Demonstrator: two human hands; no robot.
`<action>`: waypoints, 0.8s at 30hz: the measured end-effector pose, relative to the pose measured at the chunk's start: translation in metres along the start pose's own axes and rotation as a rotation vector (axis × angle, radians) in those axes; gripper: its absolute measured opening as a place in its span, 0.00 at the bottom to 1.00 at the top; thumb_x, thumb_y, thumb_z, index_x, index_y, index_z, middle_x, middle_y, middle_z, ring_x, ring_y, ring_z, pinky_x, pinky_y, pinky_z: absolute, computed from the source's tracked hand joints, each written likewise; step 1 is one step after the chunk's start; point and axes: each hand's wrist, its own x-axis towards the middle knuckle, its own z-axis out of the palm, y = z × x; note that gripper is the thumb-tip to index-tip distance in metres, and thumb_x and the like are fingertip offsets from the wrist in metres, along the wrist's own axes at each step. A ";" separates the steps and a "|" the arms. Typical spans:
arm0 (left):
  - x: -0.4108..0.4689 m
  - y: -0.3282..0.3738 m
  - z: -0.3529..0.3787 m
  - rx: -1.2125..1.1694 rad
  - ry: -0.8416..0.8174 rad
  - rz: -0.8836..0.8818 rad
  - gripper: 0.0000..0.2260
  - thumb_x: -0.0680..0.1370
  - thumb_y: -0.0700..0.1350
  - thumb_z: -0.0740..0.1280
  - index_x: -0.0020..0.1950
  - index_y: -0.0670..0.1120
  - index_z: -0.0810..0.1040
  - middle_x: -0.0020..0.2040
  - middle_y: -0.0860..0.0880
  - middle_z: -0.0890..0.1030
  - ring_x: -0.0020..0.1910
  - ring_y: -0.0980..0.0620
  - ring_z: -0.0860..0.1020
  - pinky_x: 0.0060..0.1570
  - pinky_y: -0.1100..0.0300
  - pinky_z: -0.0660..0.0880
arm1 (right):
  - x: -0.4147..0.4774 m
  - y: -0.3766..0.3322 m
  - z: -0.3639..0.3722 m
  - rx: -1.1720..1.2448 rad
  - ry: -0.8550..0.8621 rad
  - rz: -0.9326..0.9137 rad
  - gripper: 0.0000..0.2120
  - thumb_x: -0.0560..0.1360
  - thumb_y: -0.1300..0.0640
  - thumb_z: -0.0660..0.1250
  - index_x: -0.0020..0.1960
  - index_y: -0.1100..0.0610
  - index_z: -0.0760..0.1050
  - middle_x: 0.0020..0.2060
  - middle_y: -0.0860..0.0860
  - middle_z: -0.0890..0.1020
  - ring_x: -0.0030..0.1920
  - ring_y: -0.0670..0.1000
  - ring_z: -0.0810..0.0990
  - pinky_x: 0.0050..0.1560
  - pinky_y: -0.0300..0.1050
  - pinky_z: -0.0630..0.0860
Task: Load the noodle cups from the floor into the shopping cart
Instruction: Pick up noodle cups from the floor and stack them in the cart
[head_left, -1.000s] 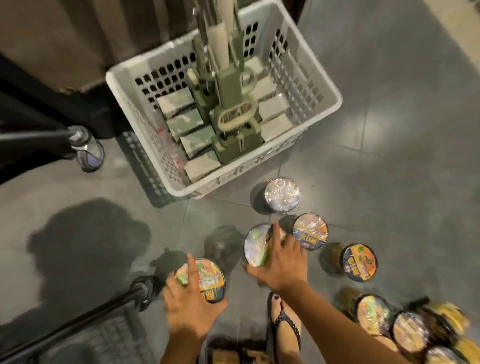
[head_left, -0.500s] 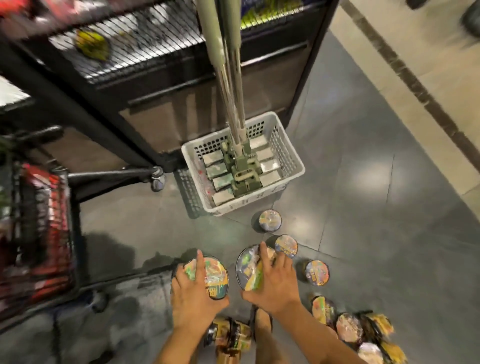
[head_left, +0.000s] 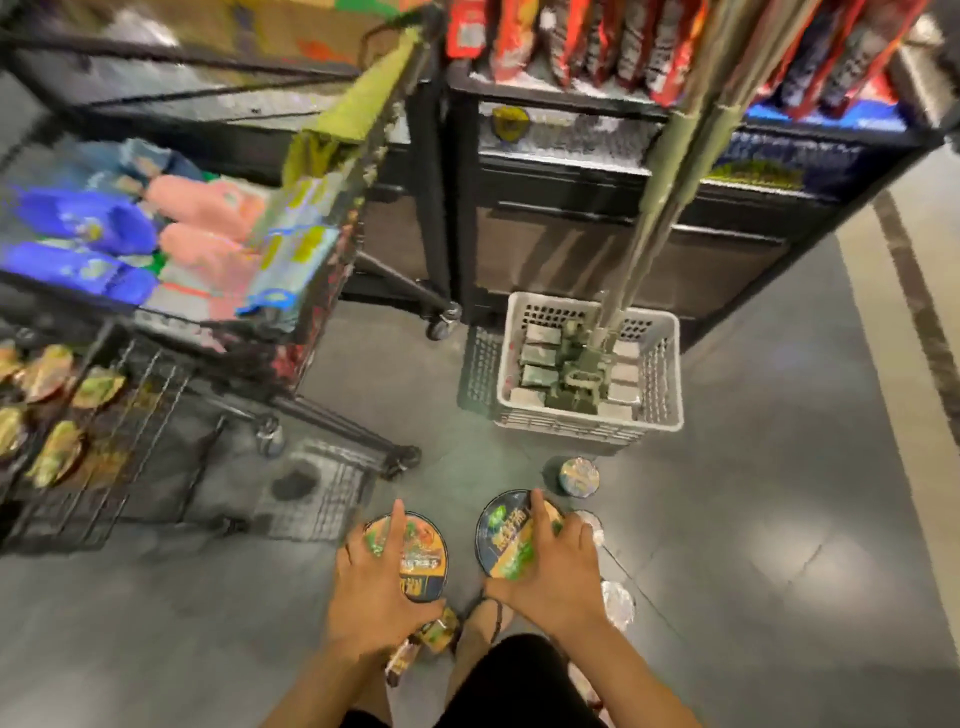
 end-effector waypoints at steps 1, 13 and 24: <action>-0.006 -0.009 -0.002 -0.028 -0.003 -0.035 0.58 0.61 0.73 0.67 0.74 0.60 0.29 0.72 0.40 0.56 0.70 0.40 0.58 0.66 0.50 0.64 | -0.003 -0.012 -0.002 -0.018 -0.004 -0.045 0.60 0.54 0.23 0.54 0.79 0.48 0.39 0.62 0.56 0.64 0.64 0.57 0.63 0.65 0.48 0.62; -0.072 -0.205 -0.045 -0.327 0.109 -0.284 0.59 0.53 0.74 0.61 0.78 0.58 0.40 0.69 0.41 0.58 0.66 0.39 0.63 0.65 0.51 0.65 | -0.042 -0.211 0.046 -0.250 0.135 -0.381 0.59 0.55 0.22 0.64 0.78 0.51 0.56 0.53 0.56 0.73 0.53 0.58 0.73 0.52 0.51 0.73; -0.141 -0.439 -0.110 -0.453 0.300 -0.402 0.56 0.58 0.73 0.67 0.78 0.59 0.42 0.67 0.41 0.62 0.64 0.38 0.66 0.61 0.48 0.71 | -0.089 -0.448 0.133 -0.211 0.098 -0.375 0.61 0.56 0.24 0.67 0.79 0.49 0.47 0.61 0.58 0.69 0.63 0.60 0.66 0.65 0.52 0.66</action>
